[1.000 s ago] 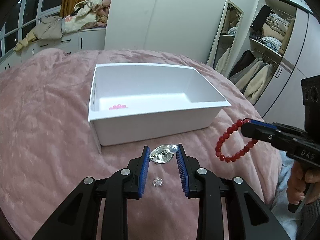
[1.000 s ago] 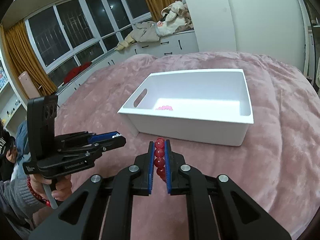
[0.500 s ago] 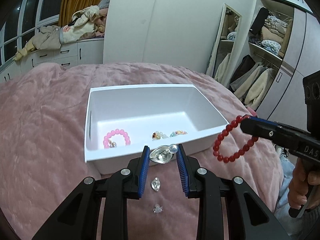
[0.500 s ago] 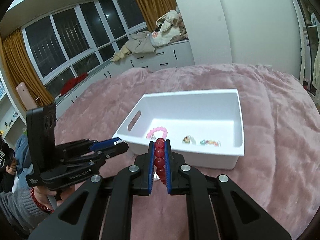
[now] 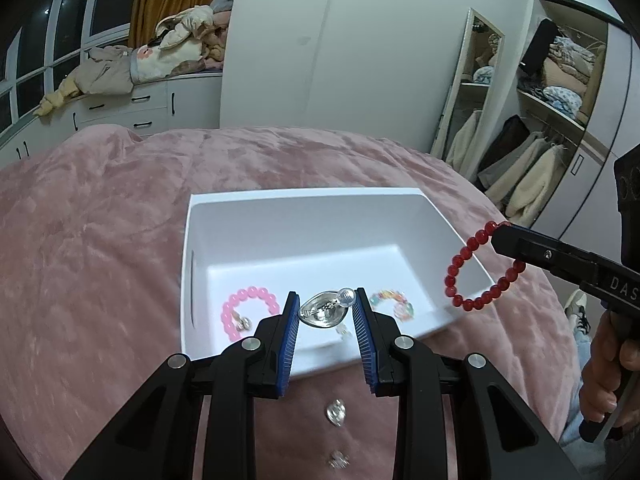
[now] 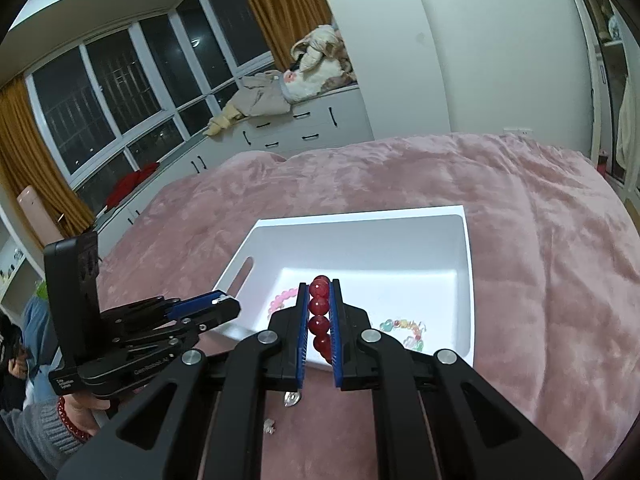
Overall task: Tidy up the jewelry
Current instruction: 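Carry the pendant and red bracelet into the white bin and open both tools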
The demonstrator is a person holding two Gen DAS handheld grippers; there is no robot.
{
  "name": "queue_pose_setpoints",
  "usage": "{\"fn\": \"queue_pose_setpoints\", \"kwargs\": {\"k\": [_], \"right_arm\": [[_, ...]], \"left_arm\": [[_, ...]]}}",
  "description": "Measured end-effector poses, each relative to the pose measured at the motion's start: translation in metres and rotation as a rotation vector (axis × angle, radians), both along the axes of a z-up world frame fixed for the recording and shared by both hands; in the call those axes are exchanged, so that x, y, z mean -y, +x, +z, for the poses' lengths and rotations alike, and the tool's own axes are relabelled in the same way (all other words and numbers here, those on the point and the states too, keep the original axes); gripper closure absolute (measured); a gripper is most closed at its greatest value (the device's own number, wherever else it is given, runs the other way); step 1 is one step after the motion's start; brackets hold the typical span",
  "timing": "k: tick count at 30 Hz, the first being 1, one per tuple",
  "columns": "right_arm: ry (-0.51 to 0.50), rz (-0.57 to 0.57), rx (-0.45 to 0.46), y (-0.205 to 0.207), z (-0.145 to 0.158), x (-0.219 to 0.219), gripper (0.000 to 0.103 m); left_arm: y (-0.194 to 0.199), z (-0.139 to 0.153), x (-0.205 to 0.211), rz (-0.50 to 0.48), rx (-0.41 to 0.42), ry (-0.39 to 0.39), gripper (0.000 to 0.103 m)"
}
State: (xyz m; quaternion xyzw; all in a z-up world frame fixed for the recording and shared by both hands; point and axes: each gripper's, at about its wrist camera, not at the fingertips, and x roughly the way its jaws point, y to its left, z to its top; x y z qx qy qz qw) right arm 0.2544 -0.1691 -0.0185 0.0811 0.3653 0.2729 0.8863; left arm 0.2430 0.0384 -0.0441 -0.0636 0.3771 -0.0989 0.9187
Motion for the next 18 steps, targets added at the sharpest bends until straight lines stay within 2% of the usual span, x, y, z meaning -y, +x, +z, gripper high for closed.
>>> {"fn": "queue_pose_setpoints", "kwargs": {"k": [9,14,18], "right_arm": [[-0.021,-0.039,-0.085,0.04,-0.02,-0.004,0.093],[-0.029,-0.066,-0.156,0.058,-0.042,-0.008,0.093],[-0.087,-0.068,-0.189,0.062,-0.06,-0.016,0.093]], "left_arm": [[0.037,-0.013,-0.007,0.035,-0.047,0.022,0.071],[0.055,-0.032,-0.013,0.076,-0.143,0.027,0.071],[0.062,-0.046,-0.021,0.103,-0.203,0.018,0.071]]}}
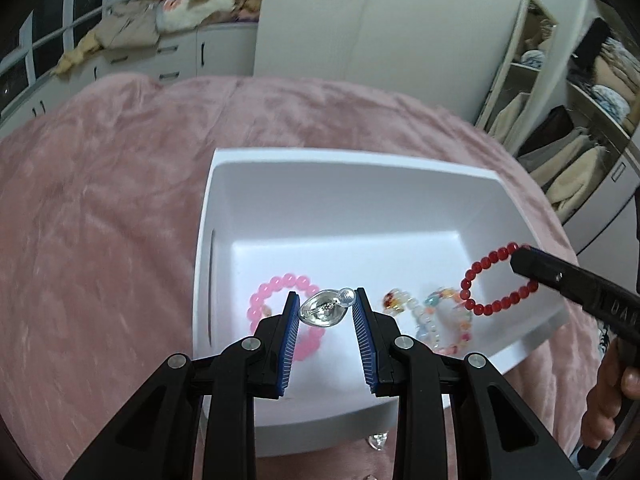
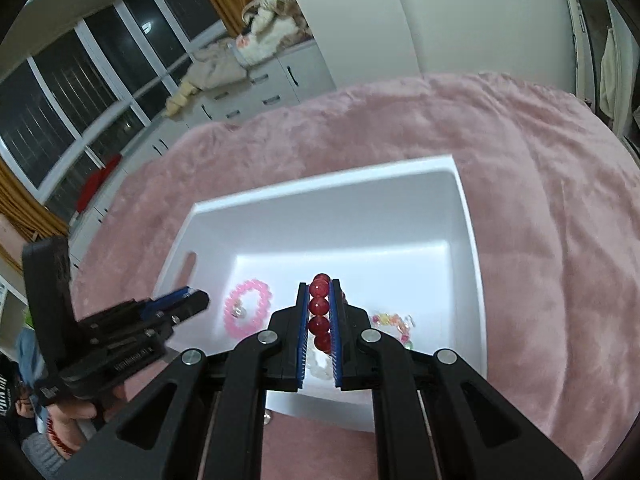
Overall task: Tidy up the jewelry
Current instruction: 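Carry the pendant and red bracelet into the white bin and open both tools, then move both tools back to the two silver charms beside the bin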
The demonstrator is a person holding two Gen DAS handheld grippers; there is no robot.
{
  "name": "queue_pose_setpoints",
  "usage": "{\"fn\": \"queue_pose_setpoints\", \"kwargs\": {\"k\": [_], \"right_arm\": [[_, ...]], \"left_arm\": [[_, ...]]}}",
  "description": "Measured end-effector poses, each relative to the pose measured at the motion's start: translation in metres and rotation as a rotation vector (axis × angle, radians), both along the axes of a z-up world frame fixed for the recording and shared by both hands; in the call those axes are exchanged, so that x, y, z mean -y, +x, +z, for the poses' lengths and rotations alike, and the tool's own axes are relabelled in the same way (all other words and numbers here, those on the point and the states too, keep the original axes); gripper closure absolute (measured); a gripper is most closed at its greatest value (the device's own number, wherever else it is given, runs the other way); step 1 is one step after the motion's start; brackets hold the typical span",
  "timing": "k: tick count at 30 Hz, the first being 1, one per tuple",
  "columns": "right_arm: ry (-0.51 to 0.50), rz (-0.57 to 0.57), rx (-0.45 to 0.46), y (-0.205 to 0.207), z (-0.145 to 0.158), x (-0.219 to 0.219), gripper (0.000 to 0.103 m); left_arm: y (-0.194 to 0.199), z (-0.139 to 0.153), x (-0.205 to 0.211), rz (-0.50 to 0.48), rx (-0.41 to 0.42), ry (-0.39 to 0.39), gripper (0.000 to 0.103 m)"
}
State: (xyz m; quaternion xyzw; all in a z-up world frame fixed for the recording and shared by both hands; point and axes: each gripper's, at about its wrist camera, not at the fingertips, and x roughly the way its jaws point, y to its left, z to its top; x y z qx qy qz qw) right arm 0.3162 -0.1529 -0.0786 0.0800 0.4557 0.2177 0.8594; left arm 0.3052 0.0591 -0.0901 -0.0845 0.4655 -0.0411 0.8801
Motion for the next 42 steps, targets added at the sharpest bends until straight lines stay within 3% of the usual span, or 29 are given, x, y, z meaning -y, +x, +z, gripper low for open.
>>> {"fn": "queue_pose_setpoints", "kwargs": {"k": [5,7,10,12,13,14,16,24,32,35,38,42], "right_arm": [[0.007,-0.004,-0.043,0.002,-0.01,0.002,0.091],[0.028,-0.013,-0.043,0.001,-0.007,0.007,0.088],[0.071,-0.023,-0.004,-0.006,0.007,0.017,0.061],[0.103,-0.023,0.044,-0.016,0.022,0.023,0.029],[0.112,-0.029,0.076,-0.023,0.03,0.027,0.02],[0.112,-0.036,0.103,-0.03,0.037,0.03,0.003],[0.12,-0.018,0.149,-0.046,0.052,0.034,0.005],[0.174,0.024,0.283,-0.109,0.079,0.047,0.005],[0.106,0.115,0.282,-0.147,0.035,0.013,0.005],[0.091,0.121,0.289,-0.155,0.014,0.002,0.006],[0.172,0.114,0.256,-0.153,-0.009,0.003,0.013],[0.148,0.166,0.204,-0.143,-0.03,-0.012,0.029]], "left_arm": [[0.005,-0.008,0.0,-0.013,-0.03,0.044,0.07],[0.005,-0.004,0.001,-0.014,-0.019,0.064,0.053],[0.0,0.008,0.003,-0.019,0.021,0.054,0.044],[-0.007,0.018,0.004,-0.032,0.042,0.015,0.039],[-0.013,0.024,0.005,-0.039,0.06,-0.005,0.033],[-0.022,0.03,0.007,-0.049,0.083,-0.02,0.029],[-0.04,0.038,0.011,-0.07,0.124,-0.031,0.008],[-0.127,0.037,0.014,-0.153,0.177,-0.11,0.006],[-0.171,-0.013,0.023,-0.193,0.12,-0.103,0.007],[-0.175,-0.031,0.028,-0.206,0.099,-0.095,0.007],[-0.173,-0.042,0.033,-0.234,0.101,-0.105,0.011],[-0.166,-0.054,0.041,-0.267,0.115,-0.118,0.031]]}}
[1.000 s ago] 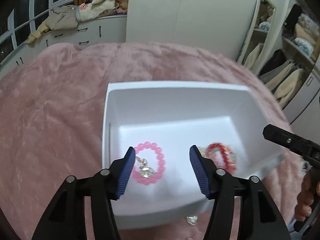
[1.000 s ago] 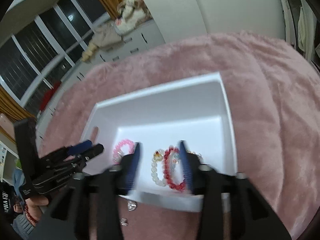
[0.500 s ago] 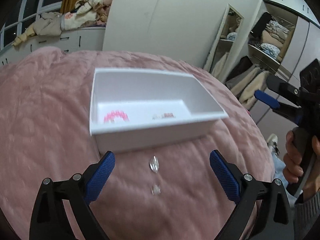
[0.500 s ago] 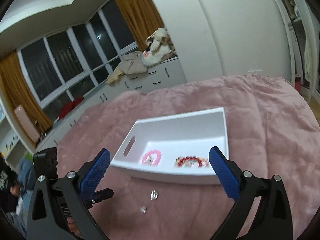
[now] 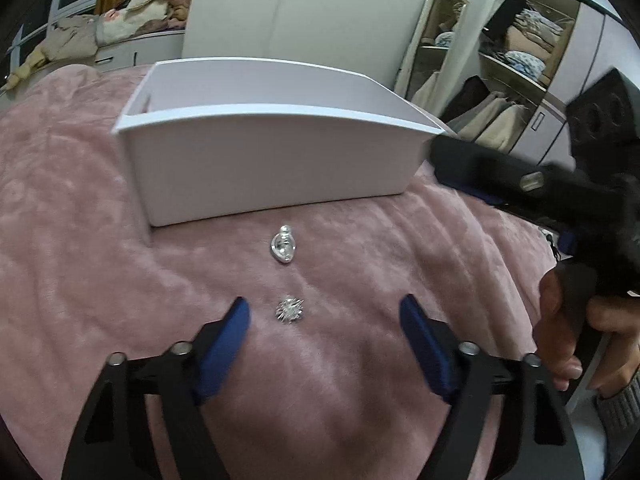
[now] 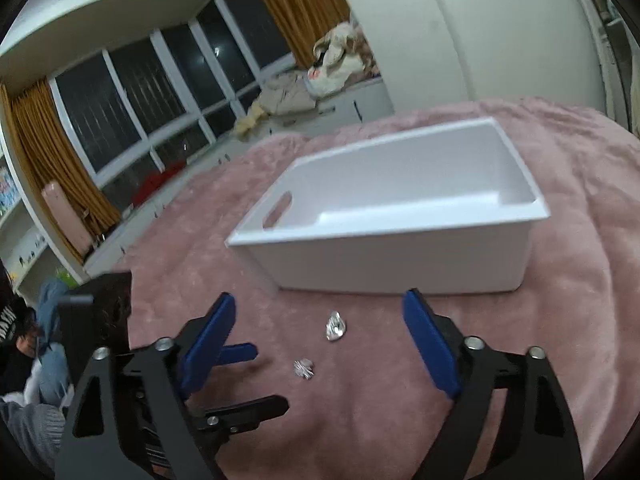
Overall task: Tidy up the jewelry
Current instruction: 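Move both tools back to the two silver charms beside the bin, then grasp the silver star charm with the left tool while the right tool grasps the silver pendant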
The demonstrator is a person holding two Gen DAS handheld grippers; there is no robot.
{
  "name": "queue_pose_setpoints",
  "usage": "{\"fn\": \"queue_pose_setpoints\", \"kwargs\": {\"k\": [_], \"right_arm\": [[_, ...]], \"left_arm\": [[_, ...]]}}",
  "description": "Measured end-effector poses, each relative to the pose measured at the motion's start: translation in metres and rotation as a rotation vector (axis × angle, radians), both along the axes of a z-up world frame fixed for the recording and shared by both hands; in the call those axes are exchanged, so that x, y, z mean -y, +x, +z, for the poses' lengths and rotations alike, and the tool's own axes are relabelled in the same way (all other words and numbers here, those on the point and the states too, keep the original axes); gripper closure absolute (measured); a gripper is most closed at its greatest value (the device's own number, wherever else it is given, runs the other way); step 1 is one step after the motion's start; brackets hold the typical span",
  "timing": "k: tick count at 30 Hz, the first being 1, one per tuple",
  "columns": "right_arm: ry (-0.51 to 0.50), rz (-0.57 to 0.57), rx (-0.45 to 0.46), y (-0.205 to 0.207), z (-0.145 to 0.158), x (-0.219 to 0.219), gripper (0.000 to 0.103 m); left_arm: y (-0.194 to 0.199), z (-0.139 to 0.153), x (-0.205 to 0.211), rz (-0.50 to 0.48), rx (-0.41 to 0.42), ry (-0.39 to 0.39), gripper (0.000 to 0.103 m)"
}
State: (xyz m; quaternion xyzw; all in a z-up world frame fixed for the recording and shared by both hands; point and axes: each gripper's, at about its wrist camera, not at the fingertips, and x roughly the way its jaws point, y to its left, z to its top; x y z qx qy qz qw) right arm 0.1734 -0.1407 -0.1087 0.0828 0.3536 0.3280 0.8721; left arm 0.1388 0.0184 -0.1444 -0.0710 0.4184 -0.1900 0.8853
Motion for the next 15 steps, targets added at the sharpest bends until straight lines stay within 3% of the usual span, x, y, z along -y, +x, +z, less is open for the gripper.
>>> {"fn": "queue_pose_setpoints", "kwargs": {"k": [2,5,7,14,15], "right_arm": [[-0.014,0.035,-0.008,0.002,-0.008,-0.009,0.037],[-0.049,0.069,-0.019,0.008,-0.021,-0.021,0.041],[-0.066,0.085,-0.042,0.015,-0.031,-0.028,0.045],[-0.126,0.151,-0.107,0.035,-0.063,-0.05,0.063],[-0.137,0.159,-0.113,0.037,-0.066,-0.053,0.07]], "left_arm": [[0.005,-0.009,0.002,0.012,0.002,-0.01,0.034],[0.011,-0.021,0.003,0.042,-0.007,-0.015,0.038],[0.014,-0.03,0.006,0.049,-0.02,0.013,0.047],[0.017,-0.046,0.02,0.079,-0.009,0.104,0.057],[0.019,-0.045,0.02,0.085,-0.011,0.103,0.06]]}}
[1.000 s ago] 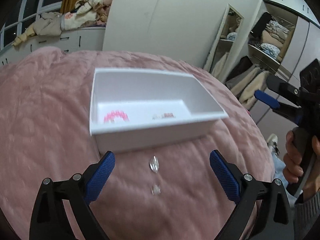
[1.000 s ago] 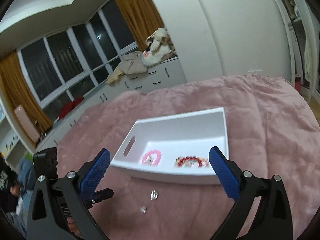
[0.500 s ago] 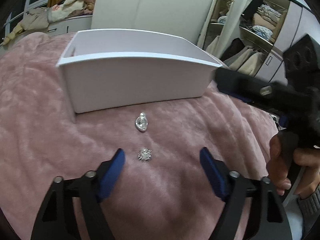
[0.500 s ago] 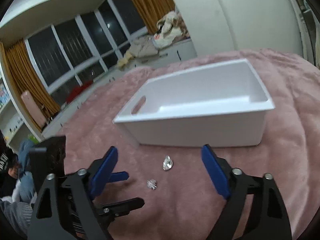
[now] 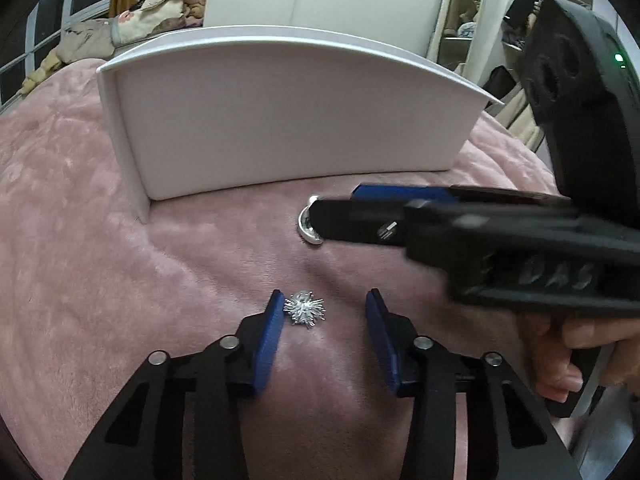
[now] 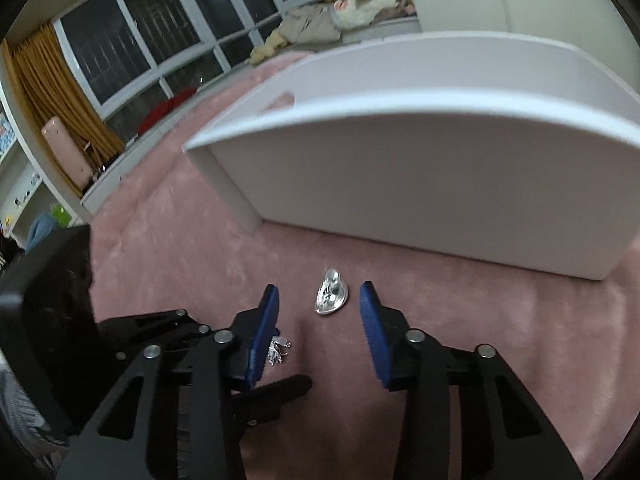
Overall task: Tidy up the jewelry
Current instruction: 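Grasp the silver star charm with the left tool while the right tool grasps the silver pendant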
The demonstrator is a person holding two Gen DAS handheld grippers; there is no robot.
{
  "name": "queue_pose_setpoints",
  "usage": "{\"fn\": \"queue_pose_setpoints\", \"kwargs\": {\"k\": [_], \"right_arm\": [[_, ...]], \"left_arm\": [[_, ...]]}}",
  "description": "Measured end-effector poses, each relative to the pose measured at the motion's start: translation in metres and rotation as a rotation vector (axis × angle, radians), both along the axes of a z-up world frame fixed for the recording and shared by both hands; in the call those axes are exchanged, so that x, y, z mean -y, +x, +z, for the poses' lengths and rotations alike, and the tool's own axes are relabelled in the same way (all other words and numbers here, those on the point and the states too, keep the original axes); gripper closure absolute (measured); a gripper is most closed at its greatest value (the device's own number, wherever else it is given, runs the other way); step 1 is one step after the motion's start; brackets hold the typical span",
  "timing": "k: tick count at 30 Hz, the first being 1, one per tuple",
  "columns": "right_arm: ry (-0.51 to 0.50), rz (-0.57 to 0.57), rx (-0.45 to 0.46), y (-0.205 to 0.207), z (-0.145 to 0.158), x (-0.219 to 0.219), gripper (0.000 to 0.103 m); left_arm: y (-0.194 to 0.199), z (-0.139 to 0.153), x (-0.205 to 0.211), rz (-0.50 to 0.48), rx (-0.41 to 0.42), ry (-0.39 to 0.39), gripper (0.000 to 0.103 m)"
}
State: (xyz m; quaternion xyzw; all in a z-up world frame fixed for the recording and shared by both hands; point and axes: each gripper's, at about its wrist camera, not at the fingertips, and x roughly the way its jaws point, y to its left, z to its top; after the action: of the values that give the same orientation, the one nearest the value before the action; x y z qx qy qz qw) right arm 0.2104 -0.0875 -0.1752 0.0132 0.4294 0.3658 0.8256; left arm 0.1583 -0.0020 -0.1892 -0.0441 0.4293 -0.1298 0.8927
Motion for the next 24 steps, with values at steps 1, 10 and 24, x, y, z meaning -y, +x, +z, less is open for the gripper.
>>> {"fn": "queue_pose_setpoints", "kwargs": {"k": [1,10,24], "right_arm": [[-0.014,0.012,-0.011,0.002,-0.005,-0.004,0.074],[-0.024,0.011,0.0,-0.001,0.0,-0.007,0.092],[0.06,-0.056,-0.003,0.009,0.007,0.013,0.084]], "left_arm": [[0.002,-0.001,0.0,0.009,-0.002,-0.003,0.062],[0.007,-0.004,-0.004,0.042,-0.012,-0.014,0.071],[0.003,-0.008,-0.002,0.073,-0.02,-0.018,0.072]]}}
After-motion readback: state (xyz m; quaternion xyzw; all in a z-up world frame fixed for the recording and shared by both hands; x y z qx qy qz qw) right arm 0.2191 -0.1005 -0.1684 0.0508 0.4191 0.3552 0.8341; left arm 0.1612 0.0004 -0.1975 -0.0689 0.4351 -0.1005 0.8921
